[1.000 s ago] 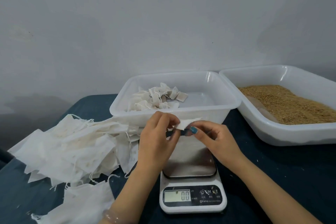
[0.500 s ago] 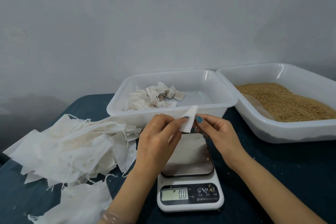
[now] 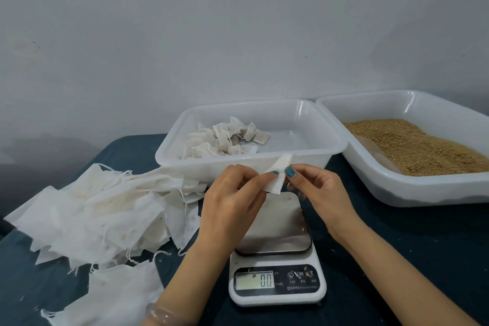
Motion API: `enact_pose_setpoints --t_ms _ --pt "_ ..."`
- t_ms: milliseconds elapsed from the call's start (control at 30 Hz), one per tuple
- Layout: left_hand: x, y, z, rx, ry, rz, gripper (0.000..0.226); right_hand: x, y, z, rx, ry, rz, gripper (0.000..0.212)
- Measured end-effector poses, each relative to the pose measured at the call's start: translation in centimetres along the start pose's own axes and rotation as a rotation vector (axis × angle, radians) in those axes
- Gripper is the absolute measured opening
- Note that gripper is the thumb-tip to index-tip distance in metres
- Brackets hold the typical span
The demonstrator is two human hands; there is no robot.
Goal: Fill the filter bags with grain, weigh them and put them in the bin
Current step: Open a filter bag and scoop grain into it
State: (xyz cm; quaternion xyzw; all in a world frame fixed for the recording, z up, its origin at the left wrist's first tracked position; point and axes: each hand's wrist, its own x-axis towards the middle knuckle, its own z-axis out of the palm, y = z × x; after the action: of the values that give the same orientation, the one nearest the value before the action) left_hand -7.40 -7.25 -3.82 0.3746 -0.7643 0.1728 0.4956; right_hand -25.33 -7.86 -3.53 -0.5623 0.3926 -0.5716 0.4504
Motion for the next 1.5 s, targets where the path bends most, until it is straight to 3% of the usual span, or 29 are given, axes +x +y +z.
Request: enact_pose_setpoints --t_ms 1067,1333,1500 --pt "-0.4 -0.2 0.7 -0.135 0.055 -0.091 0.027 0.2 0.6 -0.2 0.013 -0.039 -0.019 0.02" --pt "-0.1 1.0 0.0 -0.284 -0.137 -0.193 0.044 -0.5 0.3 0.2 -0.2 -0.011 -0.215 0.011" --pt "0.2 1.8 0.2 -0.277 -0.06 -0.243 0.03 -1.2 0.1 0.8 -0.389 0.006 -0.378 0.006"
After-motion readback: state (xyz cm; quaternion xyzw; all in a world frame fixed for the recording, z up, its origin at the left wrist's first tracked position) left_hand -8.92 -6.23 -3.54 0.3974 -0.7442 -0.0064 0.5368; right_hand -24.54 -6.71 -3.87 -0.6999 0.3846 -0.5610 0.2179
